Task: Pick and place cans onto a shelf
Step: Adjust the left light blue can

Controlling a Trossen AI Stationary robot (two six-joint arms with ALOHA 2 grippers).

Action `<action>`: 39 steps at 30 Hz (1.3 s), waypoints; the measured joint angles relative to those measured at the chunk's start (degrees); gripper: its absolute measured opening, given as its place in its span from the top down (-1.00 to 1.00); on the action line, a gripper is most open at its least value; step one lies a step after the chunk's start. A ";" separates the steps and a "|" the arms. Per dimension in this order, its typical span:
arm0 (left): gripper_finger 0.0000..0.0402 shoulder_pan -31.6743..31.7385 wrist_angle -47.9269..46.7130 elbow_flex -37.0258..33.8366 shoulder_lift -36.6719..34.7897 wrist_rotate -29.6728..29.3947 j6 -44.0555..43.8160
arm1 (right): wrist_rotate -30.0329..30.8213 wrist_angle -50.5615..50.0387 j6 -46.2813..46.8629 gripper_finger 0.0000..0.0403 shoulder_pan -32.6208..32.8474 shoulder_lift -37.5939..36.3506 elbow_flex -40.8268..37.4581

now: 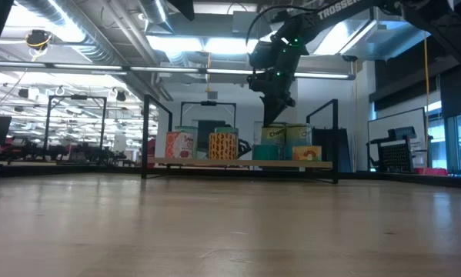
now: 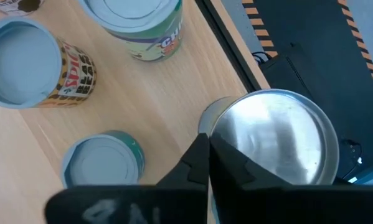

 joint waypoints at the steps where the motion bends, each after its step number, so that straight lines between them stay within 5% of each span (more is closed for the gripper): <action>1: 1.00 0.00 0.00 0.00 0.00 0.00 0.00 | -0.04 -0.03 -0.41 0.96 0.01 0.01 0.00; 39: 1.00 -0.02 -0.02 0.00 0.00 0.02 0.17 | -2.84 -4.21 -5.76 1.00 3.94 0.39 3.55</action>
